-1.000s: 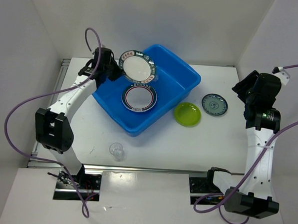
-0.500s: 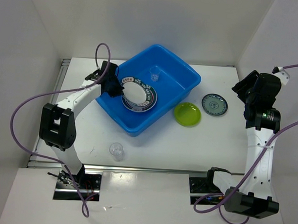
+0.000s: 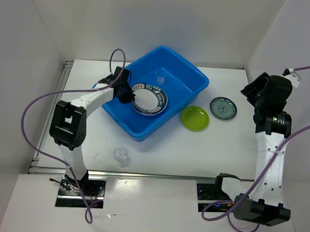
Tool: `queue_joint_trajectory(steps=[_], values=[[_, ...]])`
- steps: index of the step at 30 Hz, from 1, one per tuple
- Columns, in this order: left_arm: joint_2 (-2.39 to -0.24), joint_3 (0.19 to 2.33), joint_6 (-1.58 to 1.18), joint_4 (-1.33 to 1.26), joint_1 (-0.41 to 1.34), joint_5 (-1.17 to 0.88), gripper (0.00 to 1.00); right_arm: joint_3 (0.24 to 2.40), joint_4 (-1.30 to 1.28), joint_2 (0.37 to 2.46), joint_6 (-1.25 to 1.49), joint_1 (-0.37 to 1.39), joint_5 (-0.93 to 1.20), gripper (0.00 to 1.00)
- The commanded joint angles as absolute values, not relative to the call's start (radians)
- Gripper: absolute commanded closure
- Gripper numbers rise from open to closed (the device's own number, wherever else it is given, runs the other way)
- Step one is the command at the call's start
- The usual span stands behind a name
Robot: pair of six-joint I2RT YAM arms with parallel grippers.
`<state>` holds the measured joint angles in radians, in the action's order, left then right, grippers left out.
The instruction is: Place the mixed dishes into the plastic bin
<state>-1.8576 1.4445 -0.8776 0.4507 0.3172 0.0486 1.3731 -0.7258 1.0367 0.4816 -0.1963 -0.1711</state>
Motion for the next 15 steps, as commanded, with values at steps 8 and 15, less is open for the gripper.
queue_joint_trajectory(steps=[8, 15], values=[[-1.922, 1.477, -0.827, 0.471, 0.334, 0.077, 0.48, 1.269, -0.664, 1.022, 0.468, -0.161, -0.16, 0.33], [-1.951, 1.488, -0.836, 0.451, 0.344, 0.055, 0.46, 1.258, -0.664, 1.022, 0.459, -0.133, -0.141, 0.33]])
